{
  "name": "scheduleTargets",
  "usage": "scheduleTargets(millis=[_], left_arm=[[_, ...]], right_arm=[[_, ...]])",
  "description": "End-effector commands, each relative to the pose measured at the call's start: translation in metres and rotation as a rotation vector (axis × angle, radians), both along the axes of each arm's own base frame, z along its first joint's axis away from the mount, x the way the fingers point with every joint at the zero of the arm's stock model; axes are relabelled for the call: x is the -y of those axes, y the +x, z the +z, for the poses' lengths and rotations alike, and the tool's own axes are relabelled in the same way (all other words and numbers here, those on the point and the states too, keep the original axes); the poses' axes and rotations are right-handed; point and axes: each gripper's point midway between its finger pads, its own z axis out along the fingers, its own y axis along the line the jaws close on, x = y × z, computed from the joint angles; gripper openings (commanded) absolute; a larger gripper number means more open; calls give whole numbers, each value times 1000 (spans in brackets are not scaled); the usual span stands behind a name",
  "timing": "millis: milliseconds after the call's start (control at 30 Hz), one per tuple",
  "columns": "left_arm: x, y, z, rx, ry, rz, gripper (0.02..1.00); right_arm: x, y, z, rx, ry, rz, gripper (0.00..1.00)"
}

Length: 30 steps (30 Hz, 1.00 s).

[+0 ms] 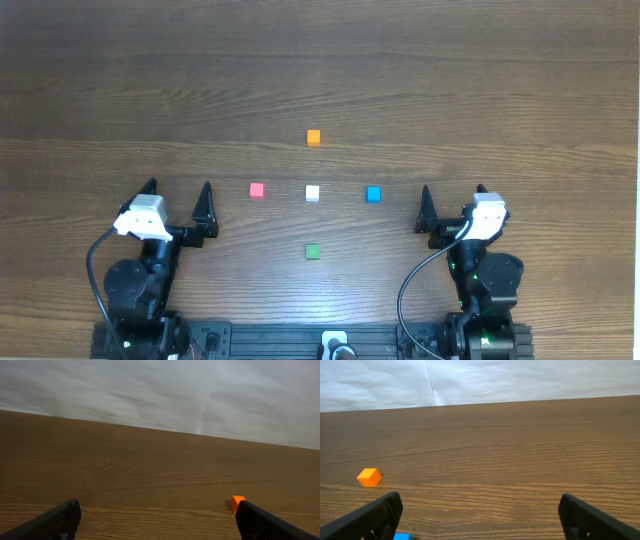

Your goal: Stack Cubes

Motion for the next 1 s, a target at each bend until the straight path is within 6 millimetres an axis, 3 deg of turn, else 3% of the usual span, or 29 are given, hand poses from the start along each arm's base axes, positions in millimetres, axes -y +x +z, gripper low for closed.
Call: scheduleTargets(millis=[33, 633, 800, 1000], left_arm=[[1, 0, -2, 2, 15, -6, 1000], [7, 2, 4, 7, 8, -38, 998], [17, 11, 26, -108, -1, -94, 998], [38, 41, 46, -405, -62, -178, 998]], right_arm=[[-1, 0, -1, 4, -1, 7, 993], [-1, 0, -1, 3, -1, 7, 993], [-1, 0, -1, 4, -1, 7, 991], [-1, 0, -1, 4, -1, 7, 991]])
